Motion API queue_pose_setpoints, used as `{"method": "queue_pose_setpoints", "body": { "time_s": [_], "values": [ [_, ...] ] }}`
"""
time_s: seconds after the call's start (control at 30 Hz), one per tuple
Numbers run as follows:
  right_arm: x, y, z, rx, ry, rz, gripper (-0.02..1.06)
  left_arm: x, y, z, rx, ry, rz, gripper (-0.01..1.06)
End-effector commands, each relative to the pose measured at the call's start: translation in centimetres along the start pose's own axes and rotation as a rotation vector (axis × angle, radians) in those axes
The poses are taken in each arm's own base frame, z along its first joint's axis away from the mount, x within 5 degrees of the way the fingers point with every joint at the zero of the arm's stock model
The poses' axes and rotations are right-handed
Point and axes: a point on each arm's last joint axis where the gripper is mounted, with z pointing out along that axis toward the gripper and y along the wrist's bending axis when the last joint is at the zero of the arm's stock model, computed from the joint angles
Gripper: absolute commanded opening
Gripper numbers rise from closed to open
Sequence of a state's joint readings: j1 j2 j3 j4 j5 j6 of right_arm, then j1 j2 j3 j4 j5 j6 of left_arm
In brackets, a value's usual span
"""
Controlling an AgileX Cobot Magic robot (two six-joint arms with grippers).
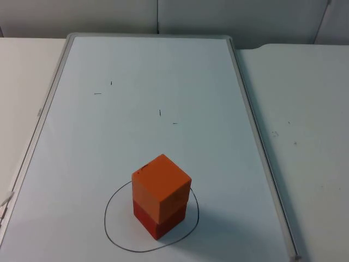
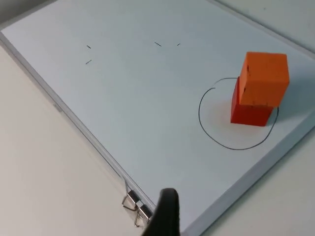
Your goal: Pick up one cube with the left hand and another cube with the right hand. First place the cube in the right hand at the target position, then stack the cube in the left hand on top.
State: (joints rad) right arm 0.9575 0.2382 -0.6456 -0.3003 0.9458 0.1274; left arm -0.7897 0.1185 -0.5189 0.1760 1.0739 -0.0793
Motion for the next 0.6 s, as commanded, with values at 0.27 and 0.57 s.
{"method": "queue_pose_setpoints", "body": {
  "time_s": [0.27, 0.57],
  "values": [
    [0.15, 0.36, -0.02, -0.041, -0.002, -0.033, 0.86, 0.8, -0.33, -0.84, 0.054, -0.061, 0.031, 0.77],
    [-0.35, 0.48, -0.04, -0.054, -0.056, -0.026, 0.86, 0.78, -0.39, -0.84, 0.06, -0.063, 0.043, 1.05]
  ]
}}
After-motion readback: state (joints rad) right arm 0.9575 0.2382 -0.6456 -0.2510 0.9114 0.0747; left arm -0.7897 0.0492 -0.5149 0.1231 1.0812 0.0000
